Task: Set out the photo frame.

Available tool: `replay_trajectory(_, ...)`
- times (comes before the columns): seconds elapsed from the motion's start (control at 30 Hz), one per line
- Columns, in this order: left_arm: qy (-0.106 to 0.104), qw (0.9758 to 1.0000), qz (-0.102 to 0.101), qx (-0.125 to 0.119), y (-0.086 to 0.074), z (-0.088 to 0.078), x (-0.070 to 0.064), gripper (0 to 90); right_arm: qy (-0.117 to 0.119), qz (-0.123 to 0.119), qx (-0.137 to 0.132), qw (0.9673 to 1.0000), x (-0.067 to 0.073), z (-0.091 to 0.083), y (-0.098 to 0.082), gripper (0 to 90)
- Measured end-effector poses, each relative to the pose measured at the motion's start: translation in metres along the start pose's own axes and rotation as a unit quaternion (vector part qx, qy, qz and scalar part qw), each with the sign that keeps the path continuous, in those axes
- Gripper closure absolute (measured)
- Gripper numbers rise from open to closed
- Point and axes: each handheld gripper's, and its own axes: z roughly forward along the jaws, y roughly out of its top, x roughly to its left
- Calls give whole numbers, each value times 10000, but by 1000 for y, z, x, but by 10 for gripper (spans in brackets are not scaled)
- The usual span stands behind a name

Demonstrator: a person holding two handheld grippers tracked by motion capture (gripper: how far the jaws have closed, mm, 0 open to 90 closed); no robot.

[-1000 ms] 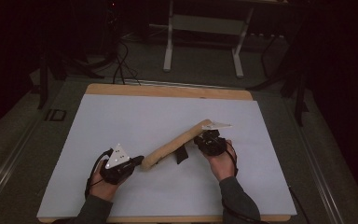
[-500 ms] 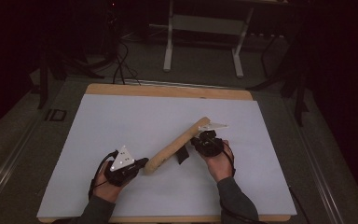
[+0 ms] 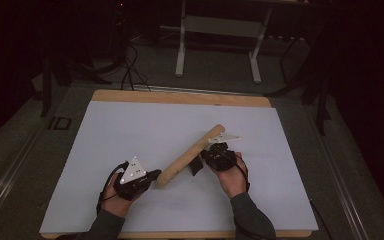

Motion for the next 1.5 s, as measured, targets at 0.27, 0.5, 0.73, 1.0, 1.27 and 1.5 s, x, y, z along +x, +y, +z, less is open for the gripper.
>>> replay_trajectory(0.27, -60, 10000, 37, -27, 1, 2, -3, 900, 1, 16, -2, 10000, 1, 1, 0, 895)
replay_trajectory(0.5, -138, 9999, 55, -40, 2, 4, -6, 900, 6, 20, 12, 10000, 1, 1, 0, 895)
replay_trajectory(0.73, -239, 9997, 86, -57, 3, 7, -11, 900, 1, 27, 9, 10000, 1, 1, 2, 895)
replay_trajectory(1.0, -329, 9993, 124, -82, 3, 10, -17, 900, 9, 13, 31, 10000, 1, 0, 4, 895)
replay_trajectory(1.27, -411, 9989, 194, -114, 5, 14, -24, 900, 15, -4, 54, 10000, 2, 1, 6, 895)
replay_trajectory(1.5, -465, 9985, 240, -140, 7, 19, -29, 900, 36, -10, 83, 10000, 2, 1, 6, 896)
